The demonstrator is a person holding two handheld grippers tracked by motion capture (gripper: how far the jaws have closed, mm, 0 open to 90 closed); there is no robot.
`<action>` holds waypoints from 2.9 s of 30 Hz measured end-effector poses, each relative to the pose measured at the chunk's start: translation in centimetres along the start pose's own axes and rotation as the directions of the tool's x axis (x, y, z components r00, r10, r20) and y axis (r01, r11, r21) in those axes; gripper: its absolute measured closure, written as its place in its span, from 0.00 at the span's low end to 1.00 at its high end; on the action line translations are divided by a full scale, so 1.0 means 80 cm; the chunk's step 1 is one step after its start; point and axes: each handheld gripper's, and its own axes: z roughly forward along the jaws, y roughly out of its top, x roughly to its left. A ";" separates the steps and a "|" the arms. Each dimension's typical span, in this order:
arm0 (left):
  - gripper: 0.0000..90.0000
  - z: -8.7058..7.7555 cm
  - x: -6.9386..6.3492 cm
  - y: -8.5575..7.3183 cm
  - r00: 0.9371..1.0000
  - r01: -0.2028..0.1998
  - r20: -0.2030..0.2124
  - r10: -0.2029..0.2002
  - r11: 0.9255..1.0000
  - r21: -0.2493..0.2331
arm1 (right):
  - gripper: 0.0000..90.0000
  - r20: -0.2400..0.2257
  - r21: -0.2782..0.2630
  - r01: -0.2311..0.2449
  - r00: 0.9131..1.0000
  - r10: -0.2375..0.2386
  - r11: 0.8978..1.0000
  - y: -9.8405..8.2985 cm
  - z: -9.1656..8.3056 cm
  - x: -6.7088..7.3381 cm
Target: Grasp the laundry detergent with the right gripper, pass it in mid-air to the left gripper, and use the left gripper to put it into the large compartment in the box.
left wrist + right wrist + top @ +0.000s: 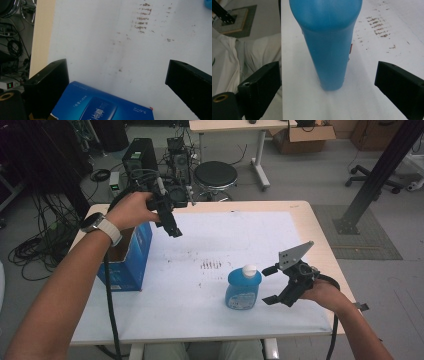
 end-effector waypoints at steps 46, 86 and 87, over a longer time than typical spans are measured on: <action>0.06 0.000 -0.001 0.001 1.000 -0.001 -0.001 0.001 1.000 -0.003 | 0.09 -0.008 -0.192 -0.021 1.000 0.020 0.981 -0.022 0.043 -0.002; 0.07 -0.002 -0.003 0.001 1.000 -0.002 -0.010 0.002 1.000 -0.002 | 0.32 -0.017 -0.227 -0.008 1.000 0.004 0.974 -0.019 0.072 -0.005; 0.07 -0.002 -0.003 0.000 1.000 0.000 -0.010 0.000 1.000 -0.003 | 0.32 -0.016 -0.227 -0.007 1.000 0.004 0.974 -0.019 0.072 -0.005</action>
